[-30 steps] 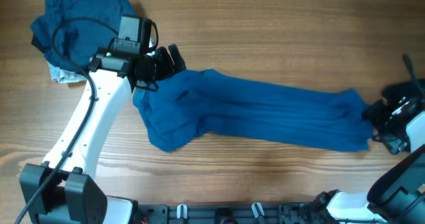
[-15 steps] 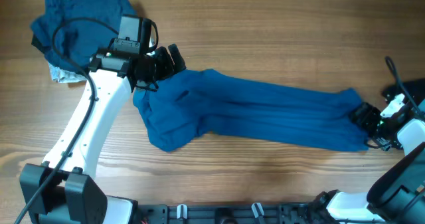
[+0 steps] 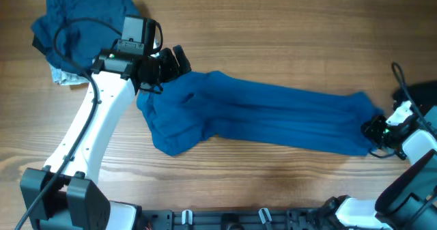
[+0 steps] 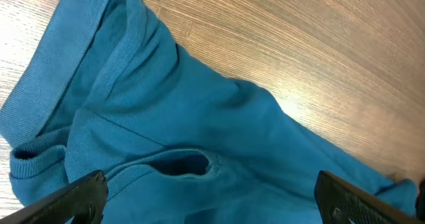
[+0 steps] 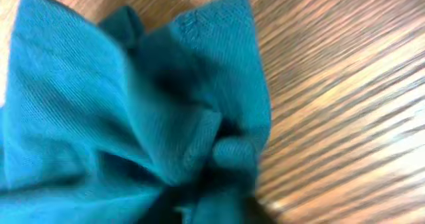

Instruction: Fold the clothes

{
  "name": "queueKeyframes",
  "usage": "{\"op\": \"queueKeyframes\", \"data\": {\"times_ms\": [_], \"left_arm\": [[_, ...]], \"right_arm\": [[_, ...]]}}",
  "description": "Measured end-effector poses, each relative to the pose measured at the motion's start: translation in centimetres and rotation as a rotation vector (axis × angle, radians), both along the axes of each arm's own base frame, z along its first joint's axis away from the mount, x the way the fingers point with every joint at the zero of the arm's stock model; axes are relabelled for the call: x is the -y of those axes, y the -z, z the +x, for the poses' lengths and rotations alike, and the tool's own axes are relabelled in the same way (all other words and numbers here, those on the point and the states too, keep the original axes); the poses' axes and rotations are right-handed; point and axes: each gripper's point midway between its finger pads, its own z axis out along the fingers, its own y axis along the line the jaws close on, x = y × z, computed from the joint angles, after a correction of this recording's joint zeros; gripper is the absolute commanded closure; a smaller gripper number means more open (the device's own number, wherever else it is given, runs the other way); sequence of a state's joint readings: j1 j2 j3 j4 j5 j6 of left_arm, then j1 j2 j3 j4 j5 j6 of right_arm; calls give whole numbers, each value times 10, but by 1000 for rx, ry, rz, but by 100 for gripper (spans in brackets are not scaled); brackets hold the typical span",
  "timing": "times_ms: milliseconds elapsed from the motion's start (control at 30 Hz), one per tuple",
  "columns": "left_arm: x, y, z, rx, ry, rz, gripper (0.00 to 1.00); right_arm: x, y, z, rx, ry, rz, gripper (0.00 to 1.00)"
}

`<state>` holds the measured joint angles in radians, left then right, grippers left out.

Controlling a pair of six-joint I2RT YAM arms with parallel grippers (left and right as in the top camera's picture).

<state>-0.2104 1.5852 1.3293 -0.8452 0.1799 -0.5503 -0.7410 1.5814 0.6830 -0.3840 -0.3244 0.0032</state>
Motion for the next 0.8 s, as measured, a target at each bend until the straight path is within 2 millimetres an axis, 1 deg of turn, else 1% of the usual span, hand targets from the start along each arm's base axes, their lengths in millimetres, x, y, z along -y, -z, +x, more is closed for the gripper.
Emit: {"op": "queueKeyframes", "data": {"times_ms": [267, 433, 567, 667, 800], "left_arm": [[0, 1, -2, -8, 0, 2, 0], [-1, 3, -6, -25, 0, 5, 0], [-1, 3, -6, -29, 0, 6, 0], [-2, 4, -7, -32, 0, 7, 0], [-2, 4, -7, -34, 0, 7, 0]], "right_arm": [[-3, -1, 0, -14, 76, 59, 96], [-2, -3, -9, -99, 98, 73, 96], [0, -5, -13, -121, 105, 58, 96], [2, -14, -14, -114, 108, 37, 96], [-2, -32, -11, -107, 90, -41, 96]]}}
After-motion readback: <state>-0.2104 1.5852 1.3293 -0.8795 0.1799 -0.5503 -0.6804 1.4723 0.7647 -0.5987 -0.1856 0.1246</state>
